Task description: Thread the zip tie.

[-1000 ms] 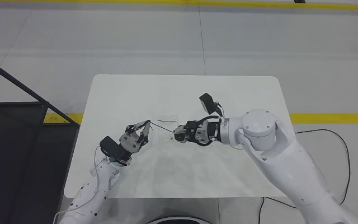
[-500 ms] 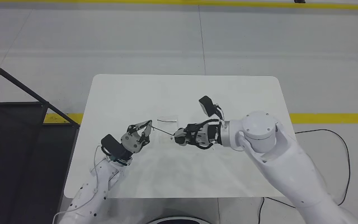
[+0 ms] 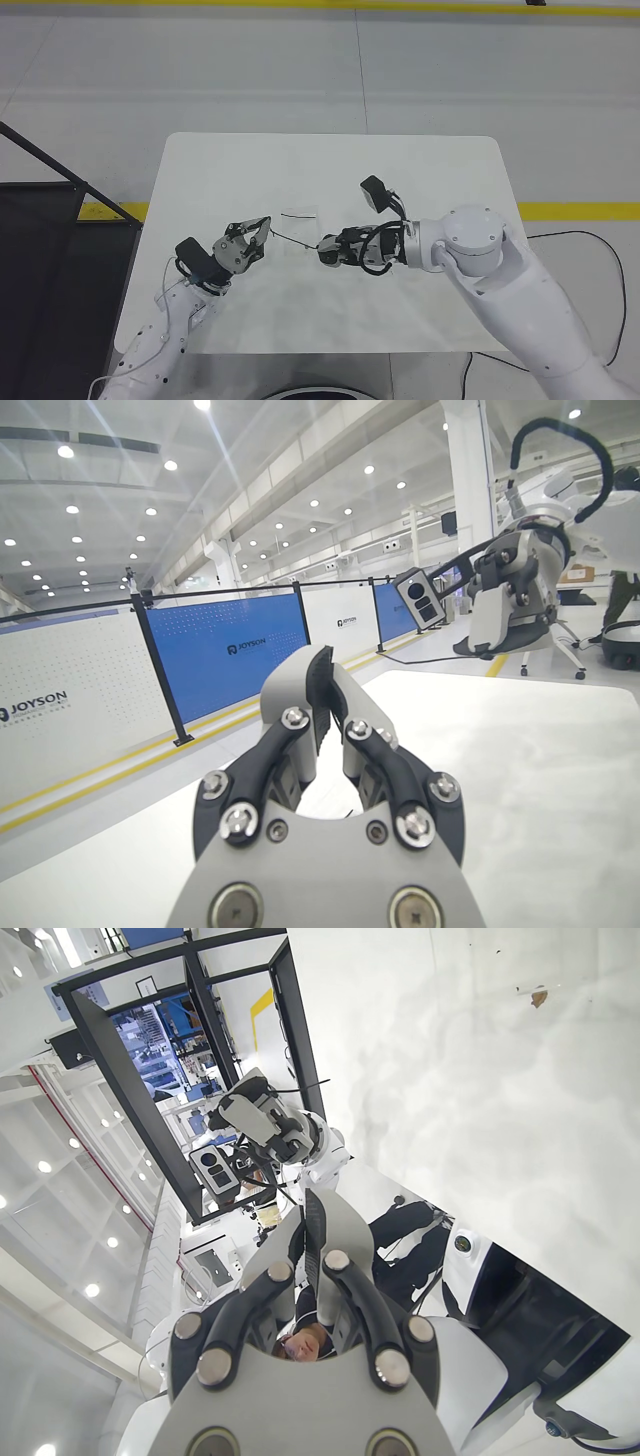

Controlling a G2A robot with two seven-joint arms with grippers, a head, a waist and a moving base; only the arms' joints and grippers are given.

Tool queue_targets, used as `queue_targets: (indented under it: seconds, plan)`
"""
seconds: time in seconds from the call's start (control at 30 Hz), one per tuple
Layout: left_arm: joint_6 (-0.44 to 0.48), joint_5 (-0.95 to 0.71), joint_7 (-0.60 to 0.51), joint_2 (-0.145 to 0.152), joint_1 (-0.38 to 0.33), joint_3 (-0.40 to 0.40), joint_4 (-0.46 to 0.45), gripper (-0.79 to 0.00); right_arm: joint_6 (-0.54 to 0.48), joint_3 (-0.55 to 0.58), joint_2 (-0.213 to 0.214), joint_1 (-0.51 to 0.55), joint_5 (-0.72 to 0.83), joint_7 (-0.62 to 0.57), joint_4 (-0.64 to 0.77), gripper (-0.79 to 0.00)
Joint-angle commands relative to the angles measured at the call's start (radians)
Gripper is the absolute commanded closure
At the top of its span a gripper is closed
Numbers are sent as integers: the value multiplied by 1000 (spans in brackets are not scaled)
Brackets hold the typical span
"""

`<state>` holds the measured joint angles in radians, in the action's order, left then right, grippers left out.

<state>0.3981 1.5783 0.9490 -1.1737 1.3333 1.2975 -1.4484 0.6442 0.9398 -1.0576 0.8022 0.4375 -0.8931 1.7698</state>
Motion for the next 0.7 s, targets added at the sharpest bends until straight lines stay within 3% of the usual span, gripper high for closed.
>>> queue_targets:
  seconds: [0.0, 0.67]
  plan:
    - [-20, 8, -3, -1, -1, -8, 0, 0, 2, -5, -2, -3, 2, 12, -1, 0]
    - [-32, 10, 5, 0, -4, -17, 2, 0, 6, -15, -13, -20, 33, 49, -19, 0]
